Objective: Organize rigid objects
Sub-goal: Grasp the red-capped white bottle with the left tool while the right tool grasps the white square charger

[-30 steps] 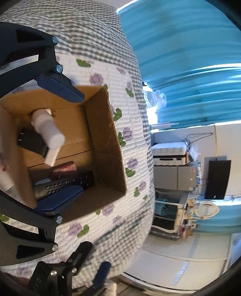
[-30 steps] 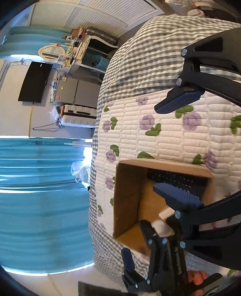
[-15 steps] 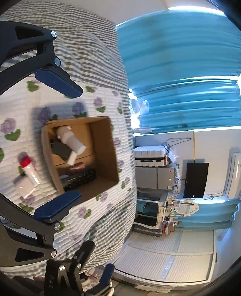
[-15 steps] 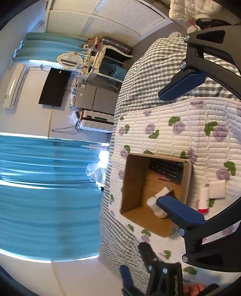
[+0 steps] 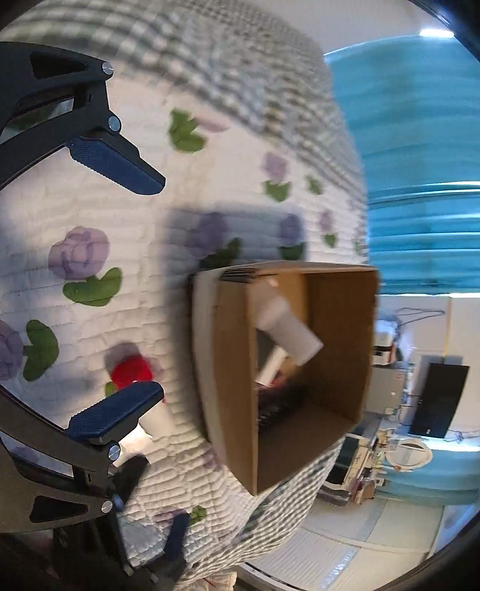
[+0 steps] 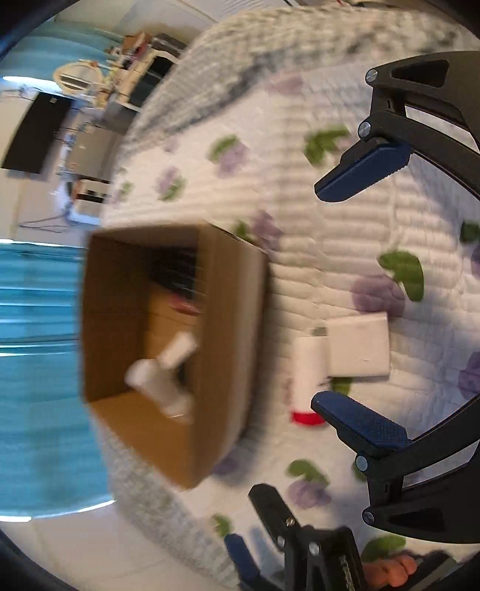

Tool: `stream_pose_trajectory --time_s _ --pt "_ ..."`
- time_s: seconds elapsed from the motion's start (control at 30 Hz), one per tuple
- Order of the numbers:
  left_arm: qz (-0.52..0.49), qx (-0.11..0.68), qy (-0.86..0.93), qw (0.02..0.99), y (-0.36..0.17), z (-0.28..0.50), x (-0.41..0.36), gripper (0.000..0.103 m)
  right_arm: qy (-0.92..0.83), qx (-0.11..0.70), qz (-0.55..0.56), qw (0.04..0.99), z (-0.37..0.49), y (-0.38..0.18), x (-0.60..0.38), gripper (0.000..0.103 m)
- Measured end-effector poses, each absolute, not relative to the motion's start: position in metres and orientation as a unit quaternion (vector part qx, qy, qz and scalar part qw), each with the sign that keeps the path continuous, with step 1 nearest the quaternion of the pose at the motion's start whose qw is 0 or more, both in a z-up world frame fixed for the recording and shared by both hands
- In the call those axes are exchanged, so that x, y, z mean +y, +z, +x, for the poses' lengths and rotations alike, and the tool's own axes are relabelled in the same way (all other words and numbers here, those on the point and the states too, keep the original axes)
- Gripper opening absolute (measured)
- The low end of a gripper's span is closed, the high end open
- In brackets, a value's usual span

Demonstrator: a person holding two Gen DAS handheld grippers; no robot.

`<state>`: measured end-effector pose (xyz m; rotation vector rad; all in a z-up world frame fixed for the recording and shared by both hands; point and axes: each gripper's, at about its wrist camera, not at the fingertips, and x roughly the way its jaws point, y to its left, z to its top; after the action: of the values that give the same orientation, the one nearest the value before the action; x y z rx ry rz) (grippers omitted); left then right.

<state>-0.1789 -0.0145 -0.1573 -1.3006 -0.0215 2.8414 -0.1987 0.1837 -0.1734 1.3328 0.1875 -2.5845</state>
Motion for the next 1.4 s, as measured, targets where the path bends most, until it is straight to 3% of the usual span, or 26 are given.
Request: stream_pose_trajectory --time_s 0.23,0.33,0.4,0.6,0.83,1.1,1.13,1.2,1.4 --pt "-0.433 -0.019 0.901 0.005 -0.169 -0.179 -0.021 0.103 -0.849 0.096 0.5 0.138 -0.2 -0.216 0.159 0.085" --pt "-0.431 -0.006 0.902 0.006 -0.167 -0.177 -0.015 0.103 -0.837 0.09 0.522 0.141 -0.203 -0.23 0.16 0.067" --pt "-0.429 0.009 0.903 0.004 -0.166 -0.175 -0.009 0.103 -0.833 0.082 0.524 0.159 -0.201 -0.23 0.161 0.05" --pt "-0.434 0.055 0.899 -0.001 -0.162 -0.174 0.012 0.103 -0.853 0.083 0.494 0.149 -0.186 -0.2 0.182 0.049" --pt "-0.462 0.064 0.883 0.06 -0.173 -0.186 0.061 0.101 -0.876 0.086 0.461 0.114 -0.203 -0.163 0.229 0.049" --pt "-0.485 0.108 0.862 0.102 -0.212 -0.219 0.095 0.1 -0.863 0.032 0.492 0.109 -0.227 -0.182 0.258 0.05" --pt "-0.49 0.105 0.859 0.108 -0.217 -0.223 0.096 0.099 -0.861 0.031 0.496 0.108 -0.228 -0.185 0.258 0.05" --pt "-0.506 0.103 0.849 0.112 -0.226 -0.226 0.095 0.081 -0.859 0.029 0.499 0.109 -0.229 -0.187 0.257 0.05" --pt "-0.507 0.109 0.844 0.135 -0.221 -0.208 0.096 0.081 -0.856 0.034 0.503 0.115 -0.228 -0.194 0.253 0.05"
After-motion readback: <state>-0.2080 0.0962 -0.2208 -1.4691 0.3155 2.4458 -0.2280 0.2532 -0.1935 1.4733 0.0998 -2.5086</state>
